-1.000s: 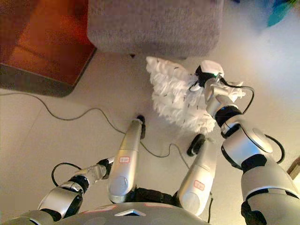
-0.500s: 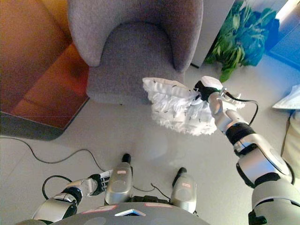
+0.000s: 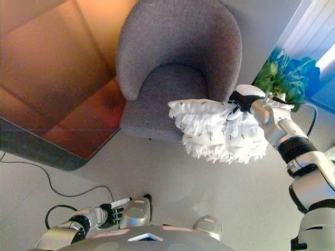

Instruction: Pick up the pillow and put it on the sofa.

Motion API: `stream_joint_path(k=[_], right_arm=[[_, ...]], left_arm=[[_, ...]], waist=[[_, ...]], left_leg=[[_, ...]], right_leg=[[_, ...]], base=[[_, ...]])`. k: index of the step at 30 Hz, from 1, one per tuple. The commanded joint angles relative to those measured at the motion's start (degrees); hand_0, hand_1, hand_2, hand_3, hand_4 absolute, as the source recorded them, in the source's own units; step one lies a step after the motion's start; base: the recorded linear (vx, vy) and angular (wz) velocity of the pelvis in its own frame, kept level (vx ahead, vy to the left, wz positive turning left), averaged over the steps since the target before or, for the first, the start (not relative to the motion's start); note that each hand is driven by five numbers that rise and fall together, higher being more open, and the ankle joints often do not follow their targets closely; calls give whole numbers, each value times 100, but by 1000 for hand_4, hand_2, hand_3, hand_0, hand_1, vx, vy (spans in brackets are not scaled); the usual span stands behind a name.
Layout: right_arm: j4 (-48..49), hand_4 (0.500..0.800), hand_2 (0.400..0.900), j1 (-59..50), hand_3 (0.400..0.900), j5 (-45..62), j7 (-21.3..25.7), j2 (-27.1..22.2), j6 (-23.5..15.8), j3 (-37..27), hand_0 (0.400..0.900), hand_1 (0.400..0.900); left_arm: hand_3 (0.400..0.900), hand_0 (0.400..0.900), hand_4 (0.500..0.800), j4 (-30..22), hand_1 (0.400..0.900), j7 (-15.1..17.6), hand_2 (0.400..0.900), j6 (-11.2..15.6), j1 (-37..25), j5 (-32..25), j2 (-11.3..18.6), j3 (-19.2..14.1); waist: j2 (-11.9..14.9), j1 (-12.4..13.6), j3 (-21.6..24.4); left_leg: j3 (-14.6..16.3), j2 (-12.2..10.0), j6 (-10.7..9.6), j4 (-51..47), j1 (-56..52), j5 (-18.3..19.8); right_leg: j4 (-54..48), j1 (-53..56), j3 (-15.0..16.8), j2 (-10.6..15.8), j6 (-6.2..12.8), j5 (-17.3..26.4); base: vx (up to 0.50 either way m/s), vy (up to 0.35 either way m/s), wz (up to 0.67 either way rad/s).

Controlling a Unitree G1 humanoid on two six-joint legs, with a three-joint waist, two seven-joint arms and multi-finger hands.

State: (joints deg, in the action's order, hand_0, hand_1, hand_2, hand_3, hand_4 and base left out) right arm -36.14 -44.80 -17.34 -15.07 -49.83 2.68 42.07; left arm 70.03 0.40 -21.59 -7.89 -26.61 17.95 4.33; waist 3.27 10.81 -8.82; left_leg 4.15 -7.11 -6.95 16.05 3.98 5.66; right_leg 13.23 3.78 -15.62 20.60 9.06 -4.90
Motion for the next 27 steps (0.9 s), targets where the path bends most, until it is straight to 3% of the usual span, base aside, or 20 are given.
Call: stream_joint_path(k=[1, 6, 9, 14, 17, 23, 27], right_arm=[[-228, 500, 400, -2010, 400, 478, 139, -159, -608, -103, 400, 400], [-260, 500, 400, -2557, 400, 715, 30, 71, -439, 135, 400, 400], [-314, 500, 400, -2766, 400, 1008, -123, 64, -569, 182, 400, 400], [-626, 500, 400, -3051, 400, 1130, -440, 38, -747, 487, 400, 400], [-852, 500, 400, -3217, 400, 1183, -708, 117, -699, 638, 400, 400], [-1820, 500, 400, -3343, 400, 1241, -1116, 500, -708, 663, 400, 400], [-2245, 500, 400, -3390, 400, 1186, -940, 739, -268, 469, 400, 400]], left_arm=[[900, 900, 800, 326, 900, 7, 900, -108, -17, 362, 385, 351], [900, 900, 800, 418, 900, 141, 900, -158, 20, 523, 631, 72], [900, 900, 800, 429, 900, 386, 900, -127, 175, 350, 661, -29], [900, 900, 800, 453, 900, 280, 900, -76, 341, 349, 538, -43], [900, 900, 800, 551, 900, 177, 900, -18, 435, 431, 429, -18], [900, 900, 800, 762, 900, 90, 900, 147, 547, 631, 396, 5], [900, 900, 800, 809, 900, 51, 900, 77, 513, 855, 497, 38]], waist=[[393, 78, 616], [690, -9, 568], [729, 52, 620], [636, 232, 759], [543, 377, 849], [382, 643, 880], [286, 853, 733]], left_leg=[[-106, -80, 110, -655, 73, -531], [-232, -361, 1, -870, -320, -182], [-351, -601, -72, -870, -330, -222], [-355, -868, -364, -1421, -424, -746], [-376, -907, -475, -1773, -506, -990], [-591, -942, -582, -1889, -543, -1120], [-838, -1059, -636, -1794, -391, -1150]], right_leg=[[-659, -91, 256, 104, 273, 1181], [-1362, -853, 382, -19, 505, 1901], [-1249, -621, 389, -218, 446, 1436], [-1506, -115, 54, -374, 477, 1147], [-1509, 131, -199, -316, 480, 992], [-1303, 331, -418, -197, 466, 751], [-902, 226, -545, -104, 457, 536]], base=[[225, -324, 37], [221, -445, 50], [170, -280, 37], [140, -17, 26], [156, 88, 26], [163, 83, 33], [97, -1, 42]])
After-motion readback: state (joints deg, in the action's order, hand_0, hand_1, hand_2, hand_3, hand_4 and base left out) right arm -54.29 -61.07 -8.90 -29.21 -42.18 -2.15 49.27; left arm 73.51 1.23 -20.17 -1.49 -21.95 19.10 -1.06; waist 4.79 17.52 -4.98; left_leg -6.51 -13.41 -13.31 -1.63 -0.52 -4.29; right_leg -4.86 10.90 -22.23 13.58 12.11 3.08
